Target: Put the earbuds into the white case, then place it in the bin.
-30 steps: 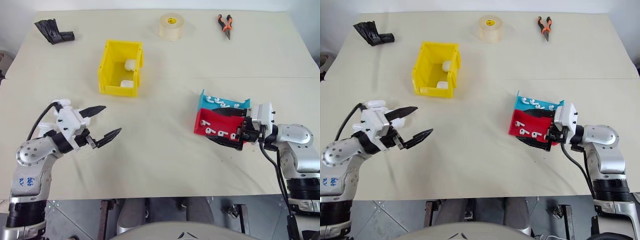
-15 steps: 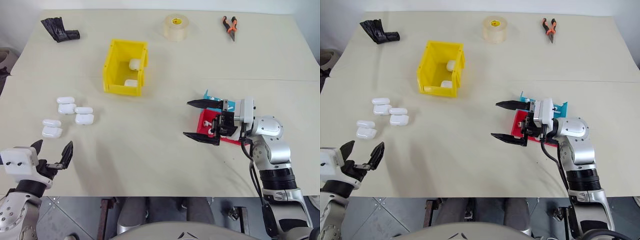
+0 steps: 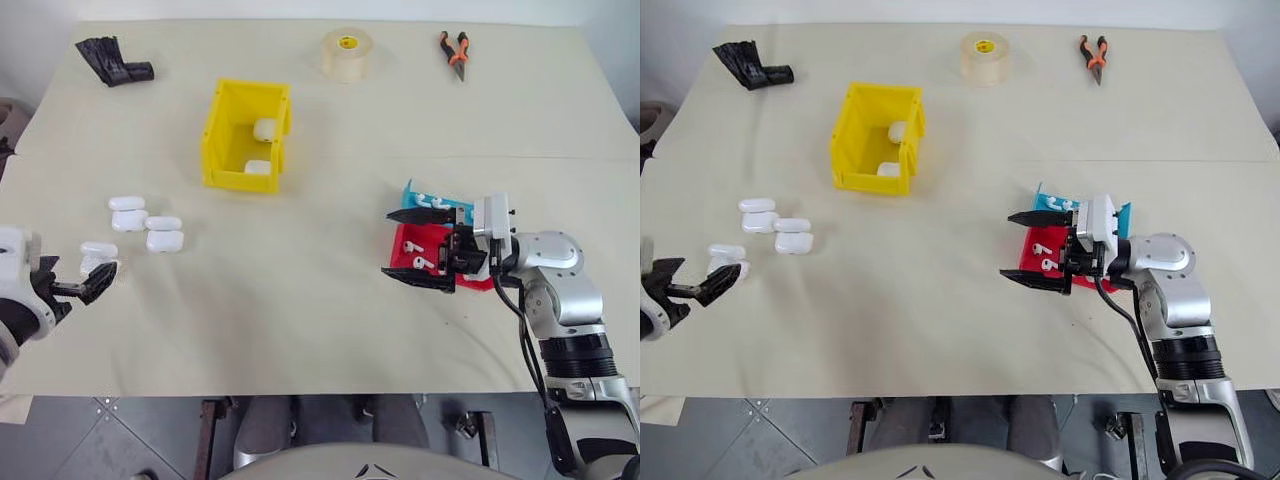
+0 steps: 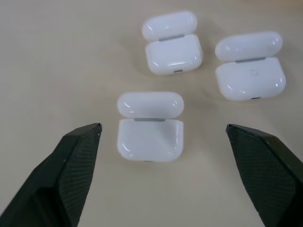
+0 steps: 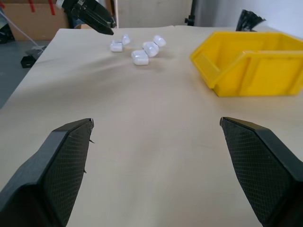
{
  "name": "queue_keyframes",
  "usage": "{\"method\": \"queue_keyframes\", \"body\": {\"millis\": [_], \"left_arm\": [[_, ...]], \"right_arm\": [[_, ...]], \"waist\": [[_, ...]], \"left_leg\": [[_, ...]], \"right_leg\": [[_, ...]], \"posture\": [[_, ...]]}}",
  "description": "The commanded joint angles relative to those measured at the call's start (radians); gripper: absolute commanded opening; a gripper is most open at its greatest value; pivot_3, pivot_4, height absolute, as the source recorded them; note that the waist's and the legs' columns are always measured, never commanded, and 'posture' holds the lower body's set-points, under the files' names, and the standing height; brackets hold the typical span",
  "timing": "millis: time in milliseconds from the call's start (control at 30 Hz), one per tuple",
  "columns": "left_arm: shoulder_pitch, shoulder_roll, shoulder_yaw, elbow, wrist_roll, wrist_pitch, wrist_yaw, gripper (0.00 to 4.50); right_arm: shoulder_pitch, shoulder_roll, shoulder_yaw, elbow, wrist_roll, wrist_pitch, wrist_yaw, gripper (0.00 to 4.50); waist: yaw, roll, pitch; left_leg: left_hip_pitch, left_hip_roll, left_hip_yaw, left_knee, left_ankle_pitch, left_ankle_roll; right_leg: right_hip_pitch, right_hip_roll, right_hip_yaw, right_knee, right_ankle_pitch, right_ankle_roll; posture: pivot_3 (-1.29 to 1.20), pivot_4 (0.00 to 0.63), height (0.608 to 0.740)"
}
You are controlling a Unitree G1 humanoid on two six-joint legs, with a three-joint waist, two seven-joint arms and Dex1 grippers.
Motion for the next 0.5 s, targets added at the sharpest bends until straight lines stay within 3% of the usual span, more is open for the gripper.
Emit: {"method": "queue_keyframes", "body": {"millis": [33,200,500], "left_arm": [[-0.080,0.115,-0.077,0.112,0.013,0.117,-0.047,4.47],[-0.188,0.217,-0.210,0.286,0.065,0.147,-0.105,4.47],[-0.235,0.206,-0.285,0.346,0.105,0.153,-0.164,4.47]], "right_arm": [[-0.002,0.006,-0.015,-0.027,0.007,-0.004,-0.018,4.50],[0.011,0.007,-0.019,-0.055,0.009,-0.002,-0.038,4.50],[0.061,0.005,-0.025,-0.106,0.013,-0.003,-0.077,4.50]], "waist": [[-0.011,0.000,0.000],[-0.017,0.000,0.000],[-0.022,-0.001,0.001]], "left_leg": [[0.001,0.000,0.001,-0.001,0.000,0.000],[0.006,0.000,0.005,-0.007,0.001,-0.002],[0.009,0.000,0.008,-0.014,0.002,-0.004]], "right_leg": [[0.000,0.000,0.000,0.000,0.000,0.000],[0.000,0.000,0.002,0.000,-0.001,-0.001],[-0.001,0.001,0.002,-0.001,-0.002,-0.002]], "posture": [[0.00,0.150,0.740],[0.00,0.150,0.740],[0.00,0.150,0.740]]}}
